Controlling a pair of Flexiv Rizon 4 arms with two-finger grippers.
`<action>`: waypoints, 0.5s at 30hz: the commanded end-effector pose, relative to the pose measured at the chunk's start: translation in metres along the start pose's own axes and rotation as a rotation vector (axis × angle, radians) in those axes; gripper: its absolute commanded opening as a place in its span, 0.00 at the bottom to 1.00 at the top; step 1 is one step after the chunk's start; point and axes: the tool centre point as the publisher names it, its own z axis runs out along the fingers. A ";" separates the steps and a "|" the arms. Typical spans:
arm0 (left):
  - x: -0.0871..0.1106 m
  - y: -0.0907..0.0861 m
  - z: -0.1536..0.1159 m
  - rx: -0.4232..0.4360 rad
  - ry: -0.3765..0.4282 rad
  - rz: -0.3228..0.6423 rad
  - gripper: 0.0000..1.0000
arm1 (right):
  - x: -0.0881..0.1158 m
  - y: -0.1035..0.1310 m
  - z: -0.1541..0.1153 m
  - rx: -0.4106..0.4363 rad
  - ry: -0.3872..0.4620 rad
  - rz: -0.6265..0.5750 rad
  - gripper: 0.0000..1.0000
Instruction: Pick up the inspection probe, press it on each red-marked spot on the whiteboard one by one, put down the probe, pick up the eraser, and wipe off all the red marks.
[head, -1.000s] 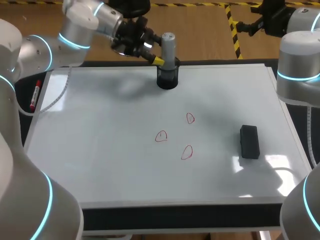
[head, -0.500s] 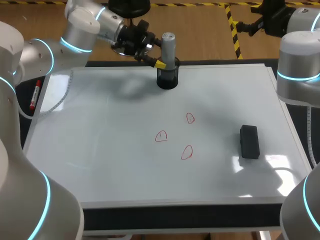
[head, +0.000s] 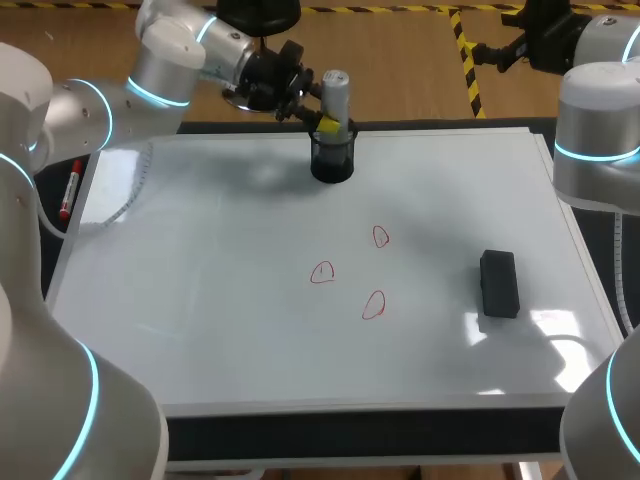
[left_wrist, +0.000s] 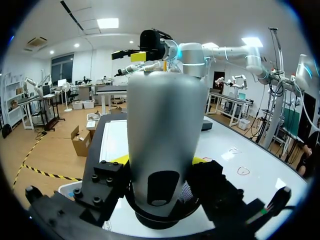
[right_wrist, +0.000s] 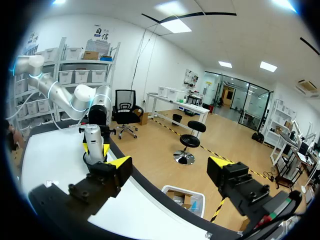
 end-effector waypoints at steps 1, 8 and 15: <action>-0.006 0.003 -0.003 0.008 0.073 -0.006 0.00 | 0.000 0.000 0.000 0.000 0.000 0.000 1.00; -0.005 -0.002 -0.007 0.022 0.047 -0.021 0.00 | 0.000 0.000 0.000 0.000 0.000 0.000 1.00; -0.001 -0.017 -0.012 0.041 0.034 -0.013 0.00 | 0.000 0.000 0.000 0.000 0.000 0.000 1.00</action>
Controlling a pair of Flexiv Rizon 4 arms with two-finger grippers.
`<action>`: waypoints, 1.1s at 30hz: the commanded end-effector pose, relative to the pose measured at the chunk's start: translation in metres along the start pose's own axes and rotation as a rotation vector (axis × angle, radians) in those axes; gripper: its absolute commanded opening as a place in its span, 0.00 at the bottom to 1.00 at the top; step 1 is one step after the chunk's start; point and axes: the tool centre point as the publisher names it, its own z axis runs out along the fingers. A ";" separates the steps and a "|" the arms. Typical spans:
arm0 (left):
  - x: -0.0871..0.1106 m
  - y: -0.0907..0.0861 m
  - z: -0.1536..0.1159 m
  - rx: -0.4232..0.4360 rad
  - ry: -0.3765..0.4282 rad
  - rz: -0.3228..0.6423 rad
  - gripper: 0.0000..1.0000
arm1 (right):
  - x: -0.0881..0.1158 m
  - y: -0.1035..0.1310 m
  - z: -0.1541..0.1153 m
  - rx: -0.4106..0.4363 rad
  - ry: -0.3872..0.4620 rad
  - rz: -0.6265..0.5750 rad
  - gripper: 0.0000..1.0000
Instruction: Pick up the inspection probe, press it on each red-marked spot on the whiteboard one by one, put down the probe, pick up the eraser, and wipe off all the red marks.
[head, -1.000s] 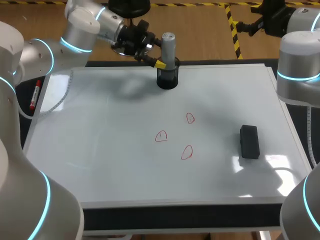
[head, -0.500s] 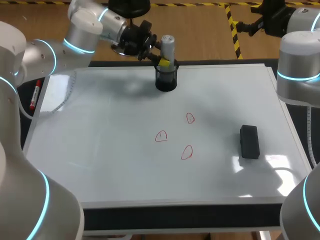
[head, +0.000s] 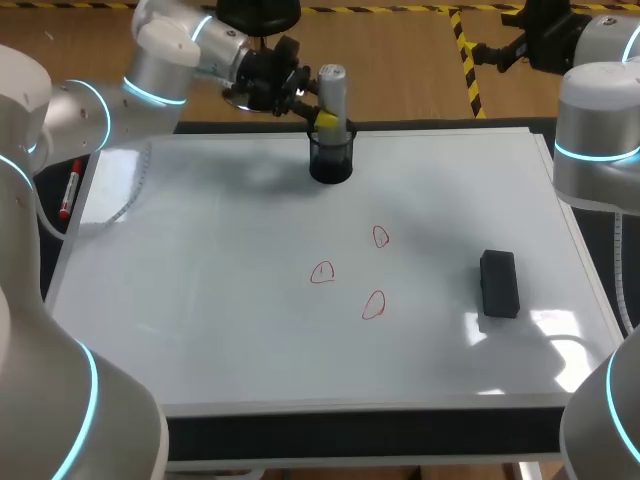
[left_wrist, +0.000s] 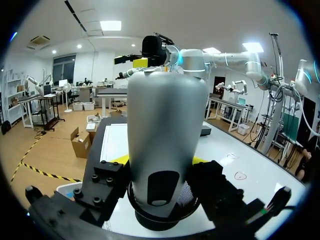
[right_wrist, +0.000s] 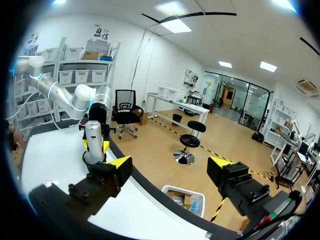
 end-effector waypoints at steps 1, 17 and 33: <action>-0.001 -0.009 -0.005 0.001 0.028 0.009 0.00 | 0.000 0.000 0.000 0.000 0.000 0.000 1.00; 0.007 -0.056 -0.026 0.052 0.004 0.075 0.00 | 0.000 0.000 0.000 0.000 0.000 0.000 1.00; 0.026 -0.083 -0.039 0.061 -0.016 0.112 0.00 | 0.000 0.000 0.000 0.000 0.000 0.000 1.00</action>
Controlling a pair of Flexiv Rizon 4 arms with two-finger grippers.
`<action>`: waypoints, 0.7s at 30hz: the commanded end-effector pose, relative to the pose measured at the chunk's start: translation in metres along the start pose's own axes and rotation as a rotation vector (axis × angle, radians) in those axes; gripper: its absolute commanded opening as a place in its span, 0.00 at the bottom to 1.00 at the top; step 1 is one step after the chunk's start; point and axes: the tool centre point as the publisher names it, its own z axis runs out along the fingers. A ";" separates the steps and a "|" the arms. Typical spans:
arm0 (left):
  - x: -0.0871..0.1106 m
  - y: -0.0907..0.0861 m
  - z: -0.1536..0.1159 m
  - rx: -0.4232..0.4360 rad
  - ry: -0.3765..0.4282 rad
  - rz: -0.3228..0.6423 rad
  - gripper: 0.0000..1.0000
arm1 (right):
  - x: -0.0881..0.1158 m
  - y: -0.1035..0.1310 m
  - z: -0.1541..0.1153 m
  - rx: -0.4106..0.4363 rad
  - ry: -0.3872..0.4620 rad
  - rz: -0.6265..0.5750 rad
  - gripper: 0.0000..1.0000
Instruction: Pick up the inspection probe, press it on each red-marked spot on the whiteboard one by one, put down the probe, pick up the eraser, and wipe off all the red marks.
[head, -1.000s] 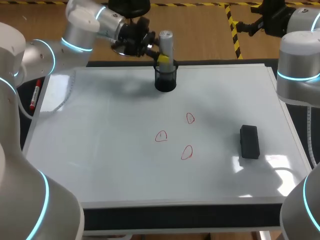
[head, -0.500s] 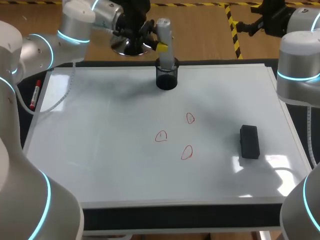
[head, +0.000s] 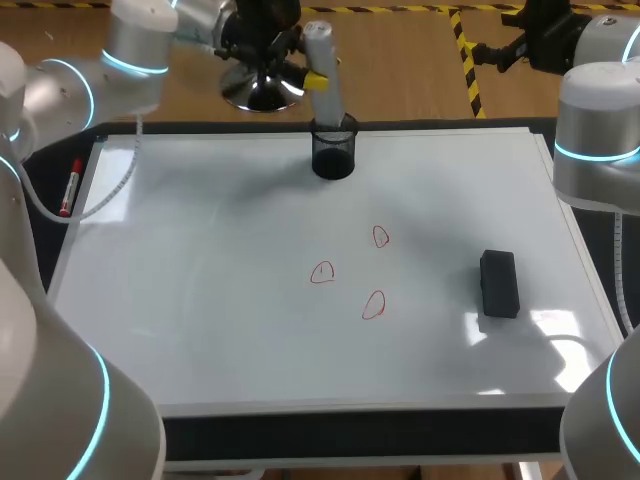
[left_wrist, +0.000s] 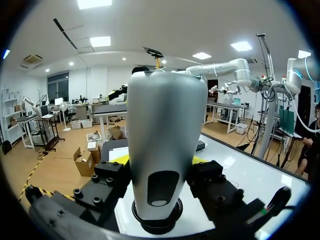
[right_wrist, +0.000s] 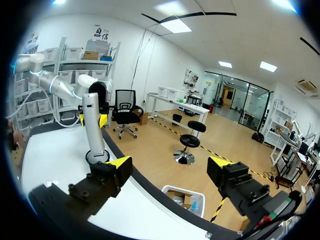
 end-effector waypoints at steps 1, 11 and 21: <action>0.015 -0.015 0.001 -0.017 -0.039 0.004 0.00 | 0.000 0.000 0.000 0.000 0.000 0.000 1.00; 0.023 -0.029 -0.005 -0.019 -0.058 0.026 0.00 | 0.000 0.000 0.000 0.000 0.000 0.000 1.00; 0.026 -0.034 -0.009 -0.049 -0.069 0.033 0.00 | 0.000 0.000 0.000 0.000 0.000 0.000 1.00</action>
